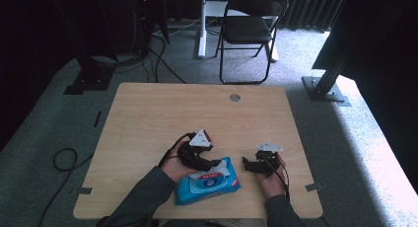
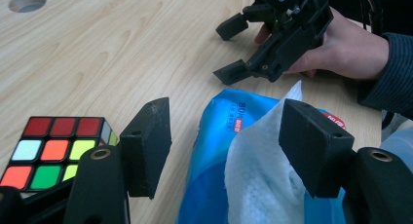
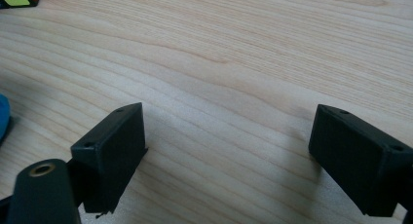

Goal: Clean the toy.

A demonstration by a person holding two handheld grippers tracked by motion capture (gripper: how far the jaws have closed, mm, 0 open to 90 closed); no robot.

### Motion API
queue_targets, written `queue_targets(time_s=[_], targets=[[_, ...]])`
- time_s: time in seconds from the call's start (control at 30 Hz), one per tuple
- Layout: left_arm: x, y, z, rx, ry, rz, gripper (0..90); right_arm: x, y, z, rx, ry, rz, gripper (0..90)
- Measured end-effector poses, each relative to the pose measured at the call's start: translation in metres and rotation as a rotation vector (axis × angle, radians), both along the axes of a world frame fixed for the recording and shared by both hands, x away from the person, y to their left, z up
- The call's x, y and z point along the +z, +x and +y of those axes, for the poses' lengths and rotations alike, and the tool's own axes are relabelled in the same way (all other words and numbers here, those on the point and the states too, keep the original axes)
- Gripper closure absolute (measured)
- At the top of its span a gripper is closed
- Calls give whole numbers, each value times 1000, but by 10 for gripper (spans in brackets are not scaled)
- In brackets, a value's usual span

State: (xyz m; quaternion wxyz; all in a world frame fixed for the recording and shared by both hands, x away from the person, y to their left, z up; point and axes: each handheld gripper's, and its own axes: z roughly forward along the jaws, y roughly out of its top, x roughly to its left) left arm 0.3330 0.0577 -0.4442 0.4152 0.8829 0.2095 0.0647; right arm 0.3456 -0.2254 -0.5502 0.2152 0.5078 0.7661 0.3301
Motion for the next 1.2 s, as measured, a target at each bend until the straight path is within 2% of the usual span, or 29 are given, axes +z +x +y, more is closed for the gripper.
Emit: queue_targets(time_s=[0.27,0.47,0.6,0.93,1.07,1.2], targets=[[-3,1,-5,-20,12,12,368,0,0,0,0,0,0,131],[-4,0,-8,-42,2,19,369,0,0,0,0,1,0,130],[-6,0,-9,-52,-11,29,386,0,0,0,0,0,0,131],[-10,-2,-15,-96,12,52,458,0,0,0,-1,1,0,130],[-10,-3,-16,-113,26,50,522,0,0,0,-1,1,1,130],[-9,-4,-16,-126,42,29,659,0,0,0,-1,1,1,130]])
